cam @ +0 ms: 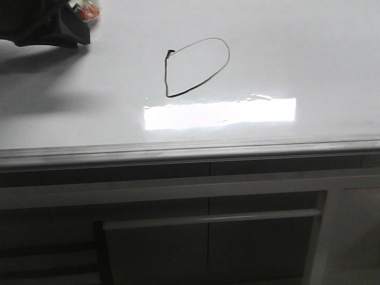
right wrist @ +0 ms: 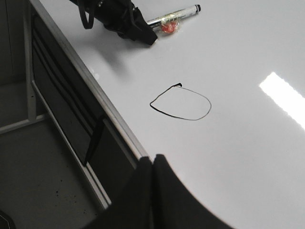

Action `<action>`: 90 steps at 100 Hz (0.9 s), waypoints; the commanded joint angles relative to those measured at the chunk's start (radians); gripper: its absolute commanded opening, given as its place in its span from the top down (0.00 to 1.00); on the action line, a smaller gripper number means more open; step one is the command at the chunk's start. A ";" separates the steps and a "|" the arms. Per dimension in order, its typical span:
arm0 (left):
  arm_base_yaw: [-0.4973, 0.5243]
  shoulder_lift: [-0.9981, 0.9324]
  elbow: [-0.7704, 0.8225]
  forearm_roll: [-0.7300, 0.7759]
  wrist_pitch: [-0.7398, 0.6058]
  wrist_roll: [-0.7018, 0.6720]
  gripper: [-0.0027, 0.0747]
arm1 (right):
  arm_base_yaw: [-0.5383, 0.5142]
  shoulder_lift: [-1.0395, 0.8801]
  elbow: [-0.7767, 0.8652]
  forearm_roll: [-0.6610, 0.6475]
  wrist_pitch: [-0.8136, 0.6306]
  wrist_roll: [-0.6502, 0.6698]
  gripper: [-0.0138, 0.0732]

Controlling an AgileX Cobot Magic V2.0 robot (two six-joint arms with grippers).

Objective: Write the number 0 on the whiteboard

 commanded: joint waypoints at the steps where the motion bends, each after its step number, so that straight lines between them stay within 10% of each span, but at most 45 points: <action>1: 0.000 -0.001 -0.018 -0.011 -0.002 -0.009 0.99 | -0.009 0.001 -0.020 0.014 -0.082 0.008 0.92; 17: 0.000 -0.001 -0.018 -0.011 0.021 -0.009 0.96 | -0.009 0.001 -0.020 0.014 -0.088 0.008 0.92; 57: 0.000 -0.001 -0.018 -0.011 0.034 -0.009 0.47 | -0.009 0.001 -0.020 0.026 -0.091 0.008 0.92; 90: 0.000 -0.043 -0.018 0.008 0.081 -0.005 0.34 | -0.009 0.001 -0.020 0.030 -0.093 0.008 0.92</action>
